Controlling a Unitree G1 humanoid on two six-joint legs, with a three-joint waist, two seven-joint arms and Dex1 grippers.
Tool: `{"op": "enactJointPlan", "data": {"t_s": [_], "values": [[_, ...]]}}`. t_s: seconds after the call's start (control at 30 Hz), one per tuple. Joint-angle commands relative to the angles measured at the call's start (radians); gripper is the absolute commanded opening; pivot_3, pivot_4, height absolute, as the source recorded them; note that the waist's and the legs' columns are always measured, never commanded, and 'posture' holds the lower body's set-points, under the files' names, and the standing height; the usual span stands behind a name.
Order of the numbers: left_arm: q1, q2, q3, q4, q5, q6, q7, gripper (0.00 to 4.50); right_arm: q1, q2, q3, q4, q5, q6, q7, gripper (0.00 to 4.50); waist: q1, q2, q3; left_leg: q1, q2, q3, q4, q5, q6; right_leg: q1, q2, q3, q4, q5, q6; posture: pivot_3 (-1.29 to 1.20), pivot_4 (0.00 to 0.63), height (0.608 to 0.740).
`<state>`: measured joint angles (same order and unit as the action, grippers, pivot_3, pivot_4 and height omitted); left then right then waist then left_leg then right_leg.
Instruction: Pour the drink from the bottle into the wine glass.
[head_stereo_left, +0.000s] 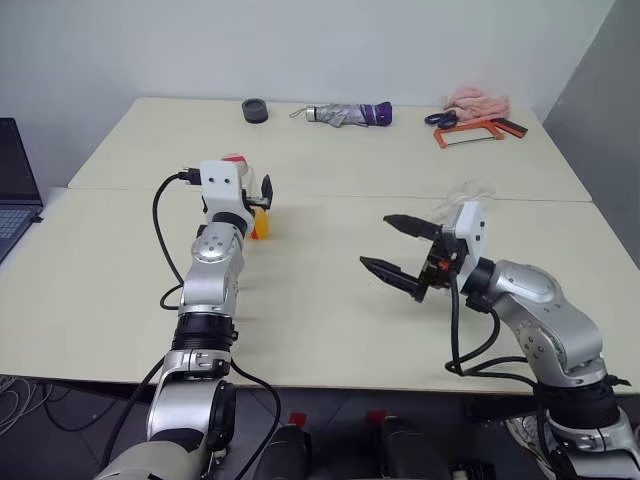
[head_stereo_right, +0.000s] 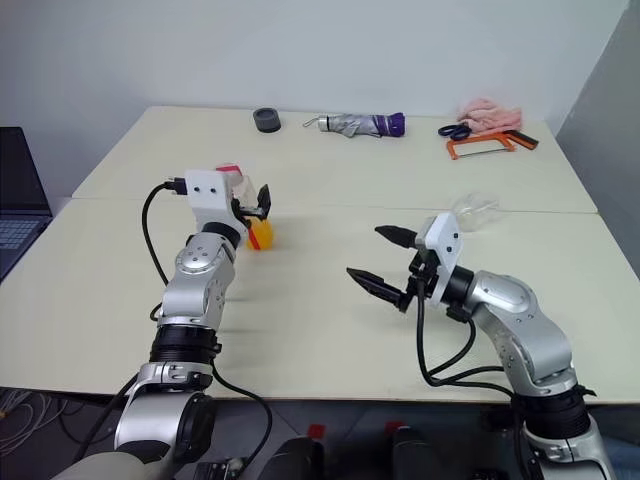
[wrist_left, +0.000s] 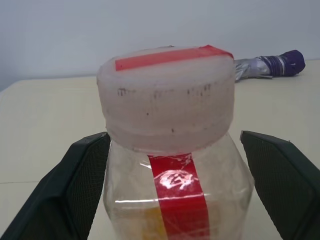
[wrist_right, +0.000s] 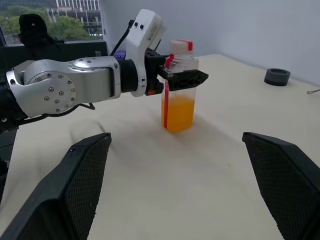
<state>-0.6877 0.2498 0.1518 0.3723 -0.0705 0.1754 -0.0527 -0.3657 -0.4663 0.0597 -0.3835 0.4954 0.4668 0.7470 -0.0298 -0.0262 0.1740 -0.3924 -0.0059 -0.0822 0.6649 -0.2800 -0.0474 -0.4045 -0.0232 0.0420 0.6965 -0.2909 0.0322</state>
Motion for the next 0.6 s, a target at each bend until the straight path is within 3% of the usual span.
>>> {"op": "enactJointPlan", "data": {"t_s": [0.03,0.27,0.37,0.6], "values": [[-0.029,0.006,-0.003,-0.012,0.011,0.003,0.009,4.44,-0.018,0.001,-0.016,-0.008,0.020,-0.004,0.008,4.50,0.000,0.000,0.000,0.000,0.000,0.000,0.000,0.000,0.000,0.000,0.000,0.000,0.000,0.000,0.000,0.00,0.150,0.740],[-0.034,0.006,-0.001,-0.006,0.012,0.008,0.015,4.44,-0.017,-0.001,-0.016,-0.005,0.016,-0.008,0.015,4.50,0.000,0.000,0.000,0.000,0.000,0.000,0.000,0.000,0.000,0.000,0.000,0.000,0.000,0.000,0.000,0.00,0.150,0.740],[-0.036,0.008,-0.002,0.000,0.012,0.012,0.015,3.92,-0.015,-0.001,-0.018,-0.002,0.013,-0.011,0.018,4.50,0.000,0.000,0.000,0.000,0.000,0.000,0.000,0.000,0.000,0.000,0.000,0.000,0.000,0.000,0.000,0.00,0.150,0.740],[-0.040,0.009,-0.007,0.004,0.010,0.010,0.009,1.89,-0.011,-0.001,-0.020,-0.001,0.012,-0.014,0.020,4.50,0.000,0.000,0.000,0.000,0.000,0.000,0.000,0.000,-0.001,0.000,0.000,0.000,0.000,0.000,0.000,0.00,0.150,0.740]]}}
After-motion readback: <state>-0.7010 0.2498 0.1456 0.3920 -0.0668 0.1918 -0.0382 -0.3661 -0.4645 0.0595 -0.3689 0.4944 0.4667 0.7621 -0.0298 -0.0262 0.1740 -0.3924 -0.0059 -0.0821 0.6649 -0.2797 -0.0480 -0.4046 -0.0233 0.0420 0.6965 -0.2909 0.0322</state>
